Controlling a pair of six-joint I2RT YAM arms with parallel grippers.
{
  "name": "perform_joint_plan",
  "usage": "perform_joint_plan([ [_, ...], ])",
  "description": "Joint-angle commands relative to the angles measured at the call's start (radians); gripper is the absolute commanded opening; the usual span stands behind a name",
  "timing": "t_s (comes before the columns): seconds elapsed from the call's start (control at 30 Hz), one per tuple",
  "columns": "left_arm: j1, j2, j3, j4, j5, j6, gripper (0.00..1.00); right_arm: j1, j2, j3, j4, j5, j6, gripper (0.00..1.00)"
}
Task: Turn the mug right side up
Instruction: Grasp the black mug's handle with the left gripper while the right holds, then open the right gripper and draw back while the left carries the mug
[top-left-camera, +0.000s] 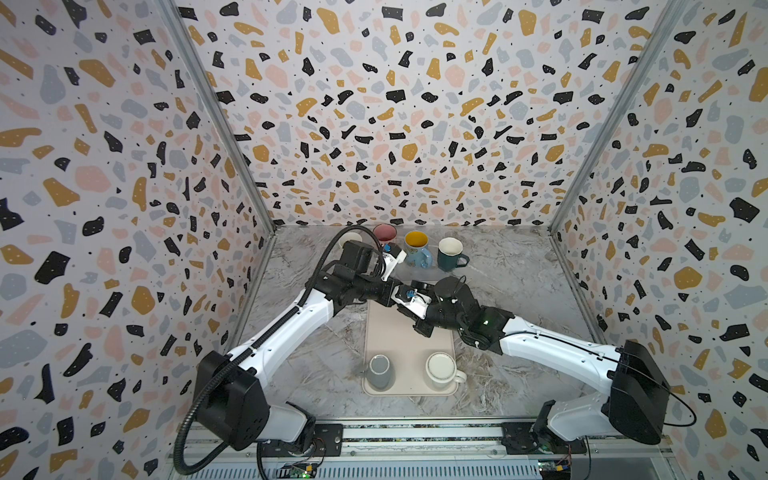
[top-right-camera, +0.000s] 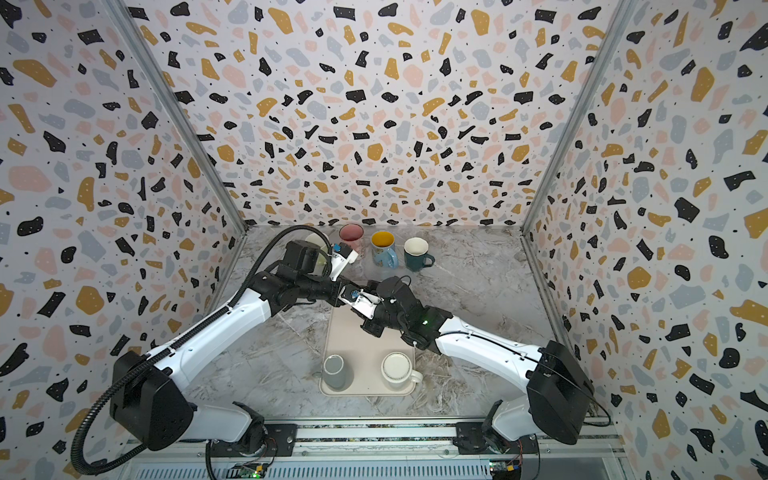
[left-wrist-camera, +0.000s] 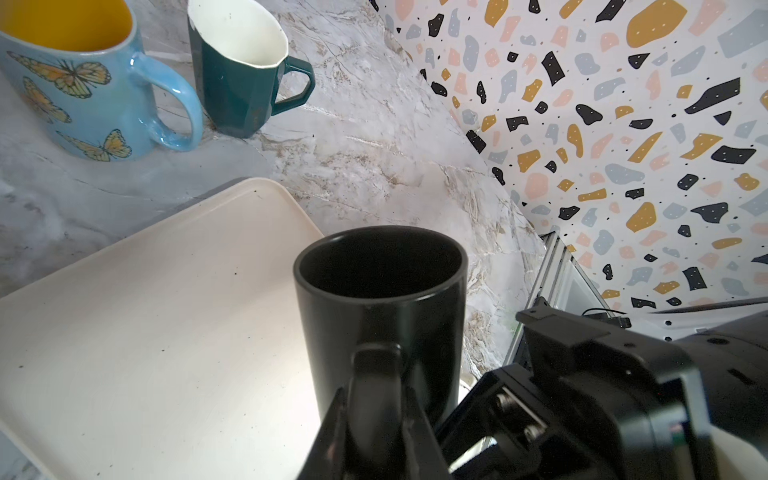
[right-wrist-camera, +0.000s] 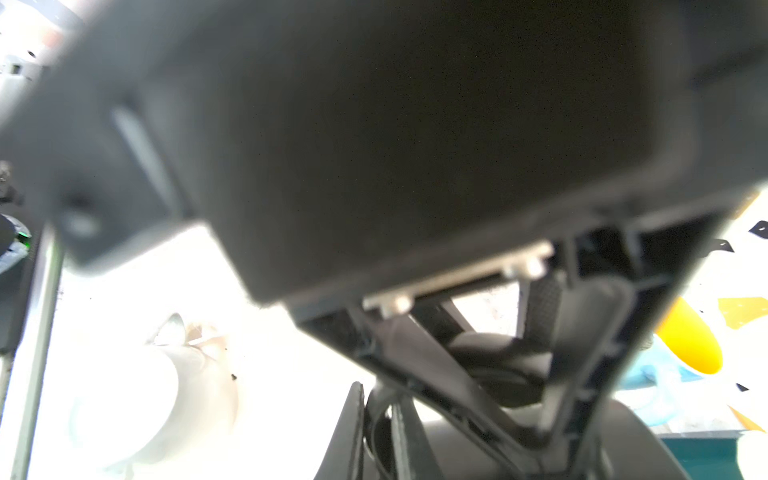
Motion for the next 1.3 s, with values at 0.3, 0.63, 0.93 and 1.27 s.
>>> perform_joint_plan([
  [0.3,-0.002,-0.001,0.019,0.031,-0.031,0.005,0.0,0.005,-0.043,0.053,0.086,0.033,-0.026,0.0],
  [0.63,-0.002,-0.023,0.022,0.14,-0.056,-0.06,0.0,0.004,-0.074,0.033,0.067,0.036,-0.03,0.23],
  [0.93,0.004,-0.002,0.052,0.168,-0.166,-0.081,0.0,0.005,-0.124,0.01,0.003,0.051,-0.01,0.34],
  [1.27,0.139,-0.047,-0.083,0.327,-0.397,-0.099,0.0,0.003,-0.26,-0.057,-0.016,0.141,0.017,0.34],
])
